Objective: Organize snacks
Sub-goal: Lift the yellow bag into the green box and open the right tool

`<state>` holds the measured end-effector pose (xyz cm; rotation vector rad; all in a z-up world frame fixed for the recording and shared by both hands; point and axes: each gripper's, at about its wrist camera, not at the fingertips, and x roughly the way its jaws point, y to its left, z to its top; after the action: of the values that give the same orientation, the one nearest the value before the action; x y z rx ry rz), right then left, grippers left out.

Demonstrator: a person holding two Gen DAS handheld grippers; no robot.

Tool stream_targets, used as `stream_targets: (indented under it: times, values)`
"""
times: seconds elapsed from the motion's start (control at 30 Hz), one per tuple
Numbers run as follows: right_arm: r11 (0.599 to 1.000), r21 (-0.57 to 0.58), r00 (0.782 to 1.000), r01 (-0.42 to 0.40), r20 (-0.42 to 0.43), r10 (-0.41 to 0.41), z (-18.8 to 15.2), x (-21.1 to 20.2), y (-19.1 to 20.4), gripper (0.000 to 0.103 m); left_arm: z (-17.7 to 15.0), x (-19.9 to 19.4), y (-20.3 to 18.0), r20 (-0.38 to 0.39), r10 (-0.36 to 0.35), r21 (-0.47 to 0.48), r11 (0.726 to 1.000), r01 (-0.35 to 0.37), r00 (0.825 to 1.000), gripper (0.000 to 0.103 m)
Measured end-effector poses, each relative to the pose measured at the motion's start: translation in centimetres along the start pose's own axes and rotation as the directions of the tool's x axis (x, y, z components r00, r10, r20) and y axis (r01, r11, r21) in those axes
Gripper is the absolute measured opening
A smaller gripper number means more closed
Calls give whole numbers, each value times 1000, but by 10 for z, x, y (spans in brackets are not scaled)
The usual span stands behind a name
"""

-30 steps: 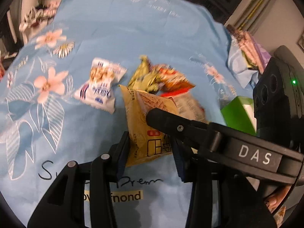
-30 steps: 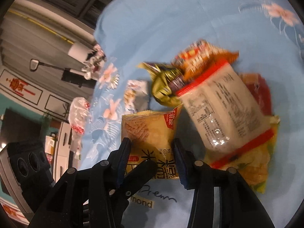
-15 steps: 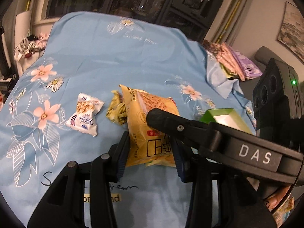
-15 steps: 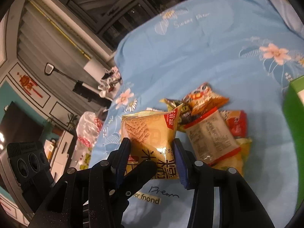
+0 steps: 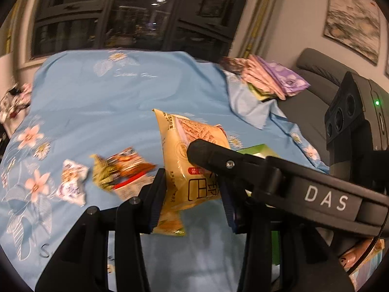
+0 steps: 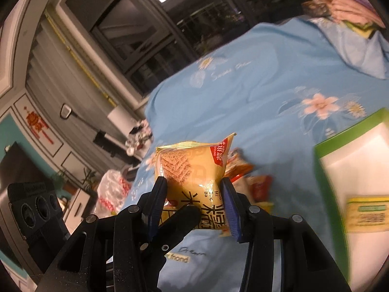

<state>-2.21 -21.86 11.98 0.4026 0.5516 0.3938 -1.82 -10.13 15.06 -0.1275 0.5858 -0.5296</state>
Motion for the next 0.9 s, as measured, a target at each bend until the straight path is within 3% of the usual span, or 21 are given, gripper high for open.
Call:
stream_targets:
  times: [0.27,0.4,0.57,0.77,0.9]
  values:
    - [989,119,991,90,90,-101,9,-53,-50,48,10,33,-59,-48,-103,86,991,107,994,42]
    - [972,185,982,146,88,-165,12,-71,-77,48,10,58,-87,-122,-174,105,977,187,977,42]
    - [941,277,968,195,102,-231,8,-89,-112,48,6,81,-114,-183,-214,137,961,241,960,41]
    - [888,380,951,260,56,-303,3,-92,-147,48,-2,118,-130,-296,-262,109,946,305,918,41]
    - [852,415,936,319,4,-353,-2,-89,-163,48,-12,141,-133,-376,-296,56,939,341,878,41]
